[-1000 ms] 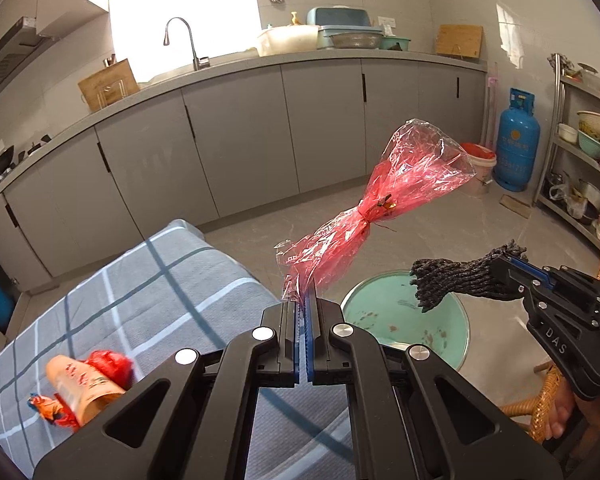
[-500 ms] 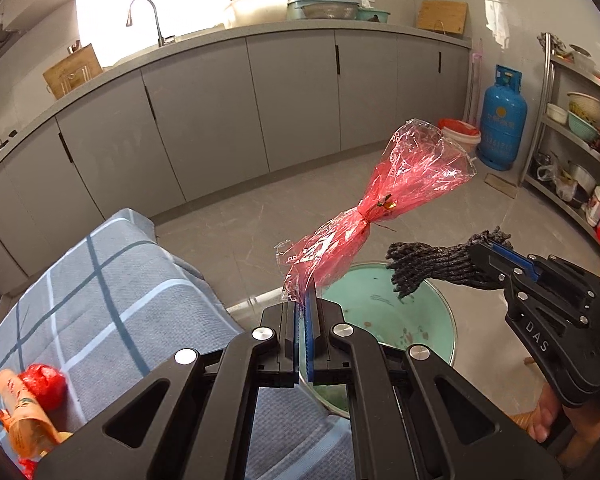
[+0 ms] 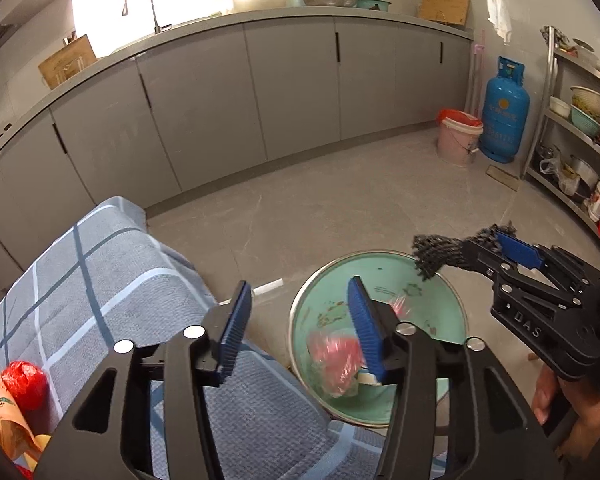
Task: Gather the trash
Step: 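Open the left tool to drop the pink bag while the right tool releases the scouring pad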
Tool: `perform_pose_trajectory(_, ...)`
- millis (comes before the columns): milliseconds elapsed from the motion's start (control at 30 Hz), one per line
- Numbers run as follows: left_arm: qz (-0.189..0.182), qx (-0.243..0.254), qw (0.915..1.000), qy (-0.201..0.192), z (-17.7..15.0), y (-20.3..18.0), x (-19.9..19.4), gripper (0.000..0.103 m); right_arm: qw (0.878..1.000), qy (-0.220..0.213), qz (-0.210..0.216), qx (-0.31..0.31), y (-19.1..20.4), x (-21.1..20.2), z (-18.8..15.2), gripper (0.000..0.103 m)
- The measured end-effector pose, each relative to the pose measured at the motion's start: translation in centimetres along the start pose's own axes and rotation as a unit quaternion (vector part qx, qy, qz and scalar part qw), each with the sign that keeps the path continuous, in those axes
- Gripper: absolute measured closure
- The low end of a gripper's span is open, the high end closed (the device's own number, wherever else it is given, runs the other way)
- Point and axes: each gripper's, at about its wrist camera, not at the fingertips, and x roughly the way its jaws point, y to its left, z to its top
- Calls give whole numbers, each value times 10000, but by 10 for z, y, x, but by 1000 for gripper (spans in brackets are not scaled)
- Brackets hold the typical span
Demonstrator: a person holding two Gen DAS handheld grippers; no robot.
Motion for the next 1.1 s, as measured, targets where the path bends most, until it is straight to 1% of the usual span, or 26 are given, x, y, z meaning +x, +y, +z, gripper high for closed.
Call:
perform_pose_trajectory(100,35,-102,9999,-20,-1,8,-4,43,10000,38,7,-6,1,-2,-4,53)
perform_pose_trajectory(133,57,-106,9999,-40,-1,9,-5,38,10000,44,22,-14,1,-2,-5,51)
perform_pose_trajectory(167,92,-122,9999,-75,-1,11,-8,34,10000,43,34,-20,3,-2,-5,43)
perform_pose_trajectory(200,130,-146,9998,-99,-2,14,-10,32,10000,40,64,-18,4,-2,-5,36)
perform_pose_trajectory(233,161,-177,9997,-110,-2,15,-12,28,9999,26,127,-1,4,-3,-5,34)
perform_pose_trajectory(267,168,-223,9996,-106,-3,18,-13,28,9999,8,165,8,5,-3,-5,29)
perform_pose_trajectory(300,161,-255,9995,-108,-3,21,-15,28,9998,2,174,4,7,-4,-5,28)
perform_pose_trajectory(433,255,-371,9988,-182,-4,30,-23,24,9987,14,503,10,13,-8,-2,27)
perform_pose_trajectory(467,280,-452,9984,-212,-4,34,-26,22,9988,55,474,-57,15,-7,-2,25)
perform_pose_trajectory(533,322,-543,9977,-228,-5,40,-29,22,9988,332,326,-169,20,1,0,22)
perform_pose_trajectory(600,313,-614,9973,-236,-8,44,-33,22,9982,403,440,-89,21,2,3,22)
perform_pose_trajectory(633,321,-619,9973,-233,-8,45,-35,22,9980,373,496,-95,23,-1,6,22)
perform_pose_trajectory(667,348,-617,9972,-235,-9,47,-37,22,9980,342,504,-144,28,-4,8,19)
perform_pose_trajectory(700,352,-632,9971,-237,-10,49,-38,22,9976,383,533,-212,32,-4,10,9)
perform_pose_trajectory(733,346,-666,9969,-227,-11,51,-40,22,9960,582,615,-285,36,1,12,7)
perform_pose_trajectory(767,341,-700,9967,-227,-12,52,-41,22,9950,642,714,-274,37,2,13,7)
perform_pose_trajectory(833,320,-767,9962,-251,-13,55,-46,22,9938,586,939,-56,34,1,16,7)
perform_pose_trajectory(867,318,-780,9961,-266,-13,56,-47,22,9943,675,829,38,32,4,17,7)
perform_pose_trajectory(900,320,-797,9959,-286,-13,58,-50,22,9937,769,805,129,30,7,17,7)
perform_pose_trajectory(933,324,-814,9957,-300,-14,60,-52,22,9918,725,1004,309,26,5,18,7)
perform_pose_trajectory(967,326,-851,9953,-324,-15,63,-55,22,9925,671,962,335,26,2,19,7)
perform_pose_trajectory(1000,324,-896,9948,-351,-15,66,-58,22,9954,682,671,86,32,1,19,7)
perform_pose_trajectory(1033,321,-923,9945,-367,-15,68,-60,21,9952,752,596,-200,40,2,19,7)
perform_pose_trajectory(1067,325,-962,9941,-380,-15,71,-62,21,9934,757,864,-29,38,1,18,7)
perform_pose_trajectory(1100,318,-1005,9936,-404,-16,74,-65,21,9905,713,1132,316,32,-1,19,7)
